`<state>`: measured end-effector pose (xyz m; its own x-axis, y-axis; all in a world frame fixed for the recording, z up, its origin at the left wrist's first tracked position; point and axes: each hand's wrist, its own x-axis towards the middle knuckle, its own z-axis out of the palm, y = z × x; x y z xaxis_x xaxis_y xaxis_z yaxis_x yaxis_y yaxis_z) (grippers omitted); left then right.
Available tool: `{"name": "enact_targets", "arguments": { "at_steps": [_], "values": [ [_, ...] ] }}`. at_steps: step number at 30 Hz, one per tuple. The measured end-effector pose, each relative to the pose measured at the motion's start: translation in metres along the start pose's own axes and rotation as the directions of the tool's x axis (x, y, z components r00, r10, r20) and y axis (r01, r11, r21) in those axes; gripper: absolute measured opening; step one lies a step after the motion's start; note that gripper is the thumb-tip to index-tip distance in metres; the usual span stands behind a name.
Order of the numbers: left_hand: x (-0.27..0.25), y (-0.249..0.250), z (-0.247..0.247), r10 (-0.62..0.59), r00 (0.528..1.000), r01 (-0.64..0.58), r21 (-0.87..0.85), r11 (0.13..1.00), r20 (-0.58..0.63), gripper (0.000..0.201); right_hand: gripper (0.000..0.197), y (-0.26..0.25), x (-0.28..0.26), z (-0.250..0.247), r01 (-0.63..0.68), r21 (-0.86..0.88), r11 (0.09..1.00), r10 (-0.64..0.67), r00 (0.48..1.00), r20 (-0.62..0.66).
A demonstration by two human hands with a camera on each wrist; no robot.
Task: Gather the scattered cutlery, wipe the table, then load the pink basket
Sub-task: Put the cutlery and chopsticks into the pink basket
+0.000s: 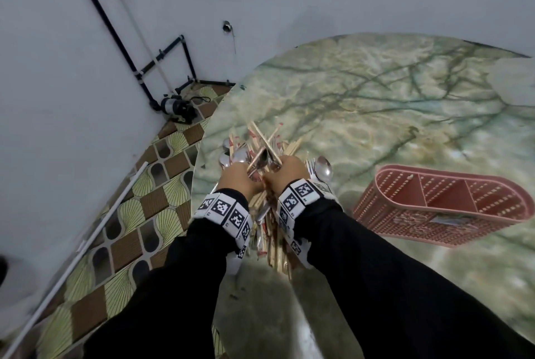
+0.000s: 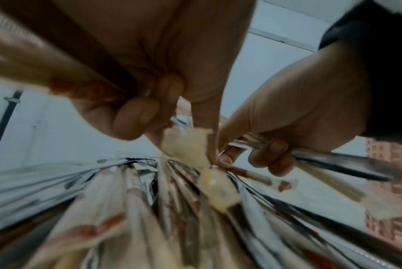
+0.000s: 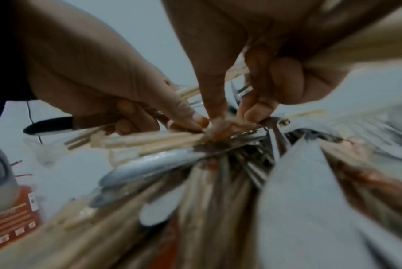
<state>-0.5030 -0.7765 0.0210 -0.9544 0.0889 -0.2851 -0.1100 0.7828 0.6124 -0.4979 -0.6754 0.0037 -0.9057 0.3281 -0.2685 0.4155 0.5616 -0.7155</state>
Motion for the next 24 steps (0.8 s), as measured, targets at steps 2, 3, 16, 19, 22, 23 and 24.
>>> {"name": "enact_targets", "arguments": {
  "at_steps": [2,3,16,19,22,23,24],
  "values": [
    [0.001,-0.002,0.003,-0.005,0.999,0.003,0.022,1.0,0.047,0.011,0.023,0.003,0.001,-0.004,-0.006,-0.084,0.996,0.007,1.0,0.012],
    [0.001,-0.002,0.005,-0.007,0.998,0.005,0.035,0.999,0.067,0.012,0.025,0.006,0.001,-0.006,0.003,-0.117,0.993,-0.002,1.0,0.011],
    [-0.024,0.004,0.007,0.011,0.977,-0.021,0.044,0.999,0.214,0.026,0.025,0.037,-0.021,-0.043,-0.061,-0.244,0.968,0.084,0.993,0.087],
    [-0.025,0.001,0.006,-0.004,0.974,0.017,-0.056,0.998,0.226,0.037,0.033,0.04,-0.019,-0.058,-0.051,-0.245,0.968,0.086,0.988,0.132],
    [-0.028,-0.002,0.003,-0.028,0.977,0.063,-0.165,0.984,0.21,0.036,0.039,0.041,-0.017,-0.073,-0.045,-0.214,0.976,0.08,0.984,0.159],
    [-0.029,-0.003,0.002,-0.049,0.98,0.095,-0.237,0.967,0.193,0.036,0.04,0.043,-0.017,-0.077,-0.05,-0.182,0.982,0.077,0.986,0.148],
    [-0.031,-0.002,0.001,-0.083,0.98,0.139,-0.318,0.938,0.182,0.033,0.04,0.043,-0.017,-0.08,-0.066,-0.14,0.988,0.085,0.987,0.134]
  ]
}}
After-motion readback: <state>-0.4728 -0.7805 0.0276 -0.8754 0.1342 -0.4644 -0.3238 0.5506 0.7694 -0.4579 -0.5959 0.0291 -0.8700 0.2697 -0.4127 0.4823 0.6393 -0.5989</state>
